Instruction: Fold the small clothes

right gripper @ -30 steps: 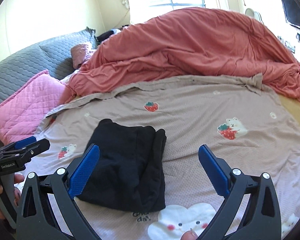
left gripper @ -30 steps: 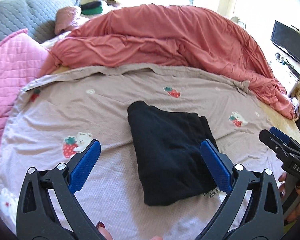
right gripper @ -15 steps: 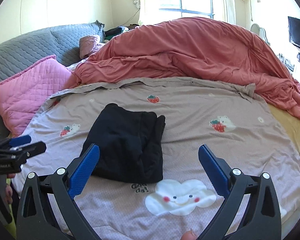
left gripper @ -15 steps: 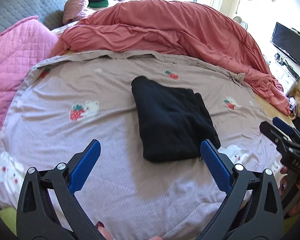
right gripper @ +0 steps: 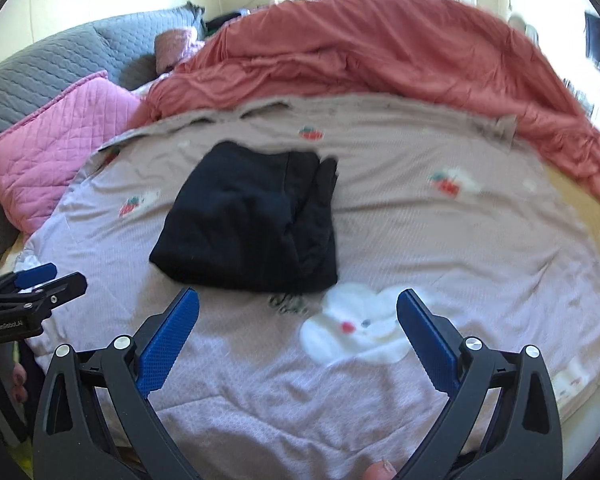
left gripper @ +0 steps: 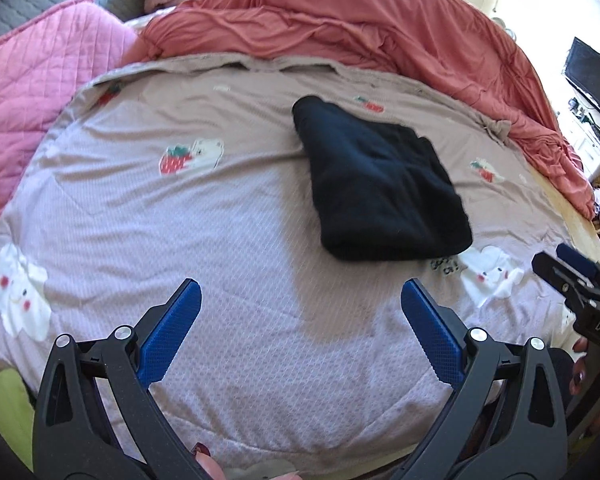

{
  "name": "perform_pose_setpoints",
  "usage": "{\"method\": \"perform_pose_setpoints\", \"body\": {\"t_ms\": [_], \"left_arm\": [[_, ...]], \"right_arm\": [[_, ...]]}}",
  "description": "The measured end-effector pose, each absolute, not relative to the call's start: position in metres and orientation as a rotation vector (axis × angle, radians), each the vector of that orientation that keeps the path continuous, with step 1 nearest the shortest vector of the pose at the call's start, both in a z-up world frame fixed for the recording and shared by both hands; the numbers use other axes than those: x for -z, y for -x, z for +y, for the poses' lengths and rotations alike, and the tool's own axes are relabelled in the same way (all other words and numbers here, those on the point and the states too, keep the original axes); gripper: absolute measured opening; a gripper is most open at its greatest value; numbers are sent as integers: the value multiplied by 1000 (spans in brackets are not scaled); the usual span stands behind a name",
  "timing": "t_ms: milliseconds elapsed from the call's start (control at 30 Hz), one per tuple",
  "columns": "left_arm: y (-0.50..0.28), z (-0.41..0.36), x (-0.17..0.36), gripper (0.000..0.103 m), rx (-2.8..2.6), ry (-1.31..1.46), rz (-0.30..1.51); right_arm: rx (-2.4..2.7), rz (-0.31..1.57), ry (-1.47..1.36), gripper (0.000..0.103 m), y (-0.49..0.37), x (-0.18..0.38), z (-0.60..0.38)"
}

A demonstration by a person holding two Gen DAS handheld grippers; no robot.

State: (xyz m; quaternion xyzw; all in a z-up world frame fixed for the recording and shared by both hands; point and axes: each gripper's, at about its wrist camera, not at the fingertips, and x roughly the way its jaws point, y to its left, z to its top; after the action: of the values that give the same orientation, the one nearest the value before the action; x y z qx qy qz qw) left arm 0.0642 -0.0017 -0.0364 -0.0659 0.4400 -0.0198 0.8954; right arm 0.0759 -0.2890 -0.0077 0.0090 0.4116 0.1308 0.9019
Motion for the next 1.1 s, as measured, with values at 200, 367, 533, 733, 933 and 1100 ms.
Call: {"method": "perform_pose_setpoints", "body": {"t_ms": [200, 367, 533, 733, 933, 1100], "left_arm": [[-64, -1, 37, 94, 41, 137, 917], [-64, -3, 38, 94, 50, 138, 924], [-64, -4, 39, 94, 51, 133, 932], [-66, -2, 39, 94, 43, 134, 934], [-65, 1, 40, 94, 38, 141, 936], [-64, 0, 38, 94, 33, 135, 929]], "right_arm": [[-265, 881, -35, 99, -77, 17, -285], [-263, 866, -22, 99, -76, 14, -284], [-253, 845, -22, 99, -76, 10, -288], [-251, 835, -11, 99, -76, 8, -287], [-263, 844, -4, 99, -75, 9, -284], [-264, 845, -2, 99, -75, 10, -283]]}}
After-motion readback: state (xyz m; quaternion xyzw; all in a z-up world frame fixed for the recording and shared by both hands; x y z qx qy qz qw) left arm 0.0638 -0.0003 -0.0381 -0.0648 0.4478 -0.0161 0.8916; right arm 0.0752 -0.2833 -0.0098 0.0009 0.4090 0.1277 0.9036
